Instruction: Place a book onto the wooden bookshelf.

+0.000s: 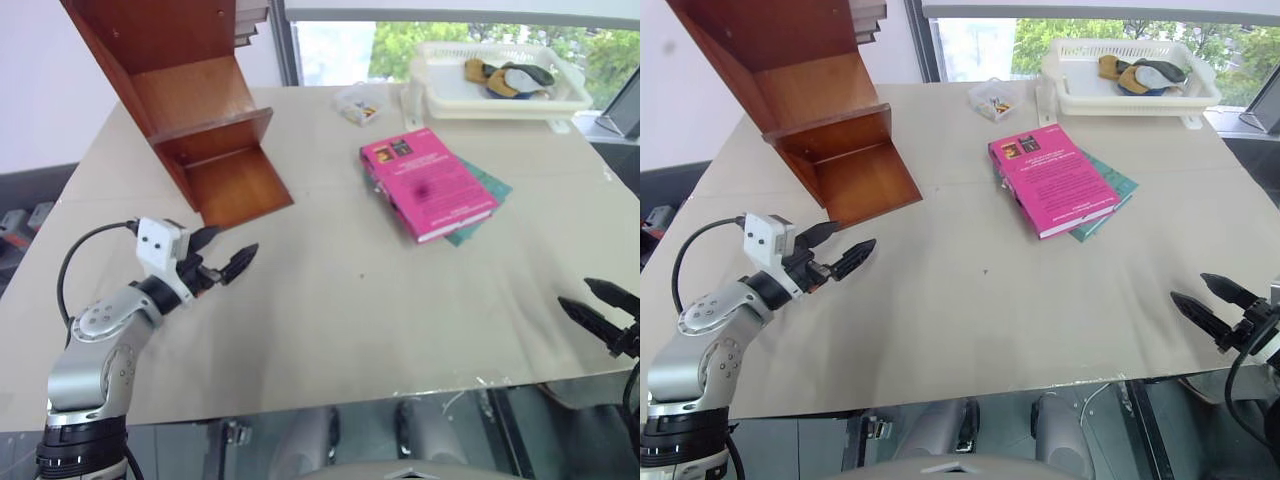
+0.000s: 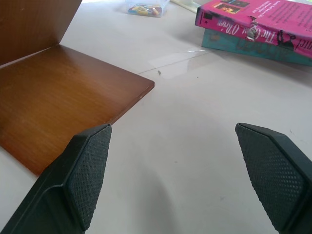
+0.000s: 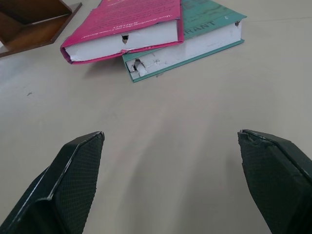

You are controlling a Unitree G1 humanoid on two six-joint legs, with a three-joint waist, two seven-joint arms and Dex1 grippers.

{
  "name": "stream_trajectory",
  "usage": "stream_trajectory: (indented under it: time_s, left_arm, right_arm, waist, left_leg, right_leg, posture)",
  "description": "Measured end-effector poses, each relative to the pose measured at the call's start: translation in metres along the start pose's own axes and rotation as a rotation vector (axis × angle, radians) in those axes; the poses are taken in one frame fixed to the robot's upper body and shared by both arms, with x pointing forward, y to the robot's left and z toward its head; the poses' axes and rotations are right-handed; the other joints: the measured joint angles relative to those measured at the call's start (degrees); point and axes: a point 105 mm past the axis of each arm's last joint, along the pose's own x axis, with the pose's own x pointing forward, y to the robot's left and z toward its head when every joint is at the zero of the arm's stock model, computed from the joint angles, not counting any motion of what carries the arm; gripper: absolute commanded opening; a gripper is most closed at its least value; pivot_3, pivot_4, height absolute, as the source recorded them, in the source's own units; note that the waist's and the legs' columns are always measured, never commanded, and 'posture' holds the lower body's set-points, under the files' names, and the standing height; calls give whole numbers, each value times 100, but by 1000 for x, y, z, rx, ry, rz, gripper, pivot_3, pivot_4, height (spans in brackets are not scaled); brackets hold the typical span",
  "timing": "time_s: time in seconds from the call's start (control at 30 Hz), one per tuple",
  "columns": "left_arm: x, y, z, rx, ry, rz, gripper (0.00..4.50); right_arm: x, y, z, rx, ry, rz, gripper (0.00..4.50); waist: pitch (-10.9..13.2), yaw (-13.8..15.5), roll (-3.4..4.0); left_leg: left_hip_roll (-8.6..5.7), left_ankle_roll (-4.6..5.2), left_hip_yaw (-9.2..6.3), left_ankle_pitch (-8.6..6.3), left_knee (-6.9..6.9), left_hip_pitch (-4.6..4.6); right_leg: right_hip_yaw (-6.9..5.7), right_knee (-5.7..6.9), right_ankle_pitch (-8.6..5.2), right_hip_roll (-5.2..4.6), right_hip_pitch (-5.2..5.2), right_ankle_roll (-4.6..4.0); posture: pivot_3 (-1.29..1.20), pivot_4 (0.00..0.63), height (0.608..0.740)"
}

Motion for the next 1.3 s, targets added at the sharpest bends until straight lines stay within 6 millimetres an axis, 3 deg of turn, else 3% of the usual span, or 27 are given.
stream_trajectory:
  time_s: [0.37, 1.07, 1.2, 1.3]
  left_arm:
    - [-10, 1, 1, 2, 16, -37, 4371]
    - [-5, 1, 9, 34, -4, -39, 4371]
    - [-4, -3, 15, 41, -27, -86, 4371]
    - [-2, -8, 34, 40, -85, -165, 4371]
  right_arm:
    - [-5, 4, 10, 10, 21, 73, 4500]
    - [-10, 7, 12, 0, 28, 62, 4500]
    - [-4, -6, 17, -49, 15, -30, 4500]
    - [13, -24, 38, -107, -41, -141, 4500]
  waist:
    - [0, 80, 0]
    - [-1, 76, -1]
    - [-1, 65, -1]
    - [1, 45, -3]
  left_leg:
    - [0, 0, 3, 0, -1, -8]
    - [-3, 1, 12, 2, 8, -3]
    - [-3, 0, 21, 3, 16, 1]
    - [1, -2, 22, 4, 40, 3]
  right_leg:
    - [2, 1, 0, 0, -10, 0]
    - [-12, 12, 8, 14, -9, 14]
    - [-9, 22, 7, 20, -9, 13]
    - [-7, 42, 3, 31, -8, 4]
  posture:
    - [0, 150, 740]
    - [0, 150, 740]
    - [0, 150, 740]
    - [0, 150, 740]
